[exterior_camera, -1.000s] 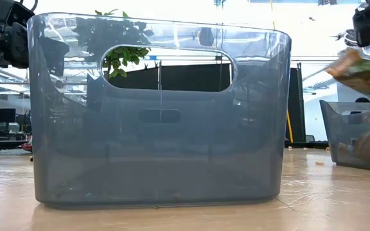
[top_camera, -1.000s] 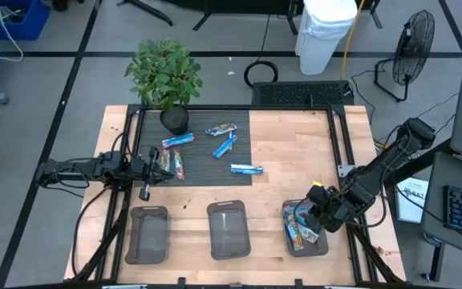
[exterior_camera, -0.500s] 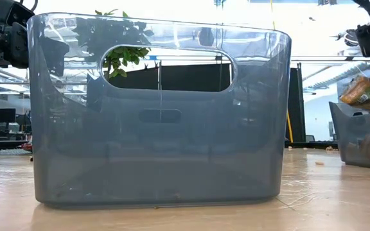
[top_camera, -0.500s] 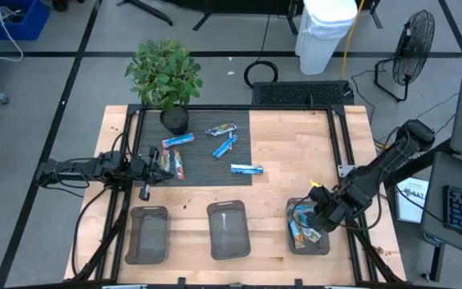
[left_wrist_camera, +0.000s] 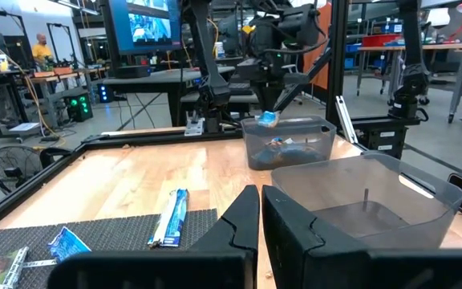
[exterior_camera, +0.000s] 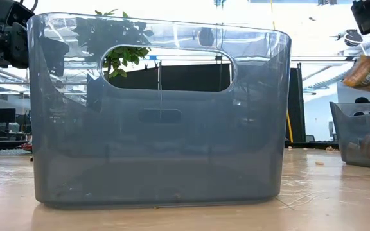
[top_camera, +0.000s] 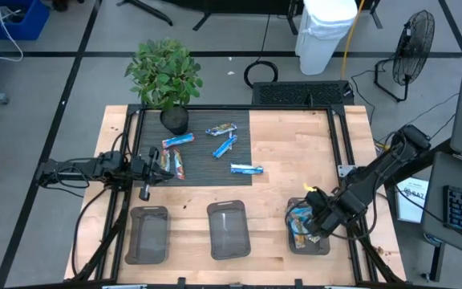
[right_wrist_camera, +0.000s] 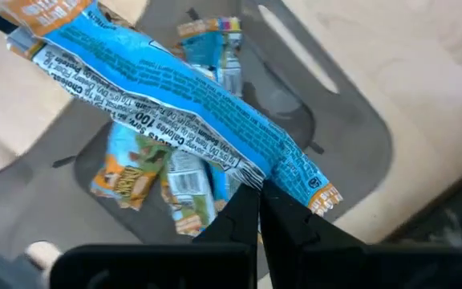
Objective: Pick and place Granola Bars by type
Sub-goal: Put the yellow granola bar into the right black bin
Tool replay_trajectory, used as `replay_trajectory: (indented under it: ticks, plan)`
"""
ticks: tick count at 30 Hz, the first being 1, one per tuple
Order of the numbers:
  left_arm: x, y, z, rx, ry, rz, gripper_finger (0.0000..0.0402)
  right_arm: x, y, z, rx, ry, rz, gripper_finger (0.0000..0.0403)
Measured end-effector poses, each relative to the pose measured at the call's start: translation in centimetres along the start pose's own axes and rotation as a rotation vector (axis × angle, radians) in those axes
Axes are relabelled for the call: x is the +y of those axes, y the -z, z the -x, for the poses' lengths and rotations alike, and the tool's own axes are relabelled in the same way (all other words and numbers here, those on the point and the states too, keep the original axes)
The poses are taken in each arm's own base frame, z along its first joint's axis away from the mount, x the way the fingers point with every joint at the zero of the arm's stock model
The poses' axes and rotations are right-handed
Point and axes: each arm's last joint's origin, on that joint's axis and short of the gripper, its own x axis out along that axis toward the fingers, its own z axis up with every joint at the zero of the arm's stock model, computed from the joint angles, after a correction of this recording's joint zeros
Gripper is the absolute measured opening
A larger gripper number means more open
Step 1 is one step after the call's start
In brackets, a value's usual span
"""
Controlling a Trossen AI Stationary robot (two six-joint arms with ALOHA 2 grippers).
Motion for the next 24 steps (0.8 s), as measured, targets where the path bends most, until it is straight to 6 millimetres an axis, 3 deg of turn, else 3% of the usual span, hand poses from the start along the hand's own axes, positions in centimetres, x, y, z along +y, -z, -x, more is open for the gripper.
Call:
replay_trajectory:
  ticks: [4, 11, 24]
  plan:
    - [0.0, 0.0, 0.0, 0.0, 0.0, 0.0, 0.0026, 0.3, 0.0, 0.2, 0.01, 0.096, -0.026, 0.0]
    - [0.0, 0.0, 0.0, 0.0, 0.0, 0.0, 0.0026, 0.6, 0.2, -1.3, 0.023, 0.287, -0.079, 0.0]
    - [0.0, 0.0, 0.0, 0.0, 0.0, 0.0, 0.0026, 1.3, -0.5, -2.3, 0.051, 0.301, -0.109, 0.0]
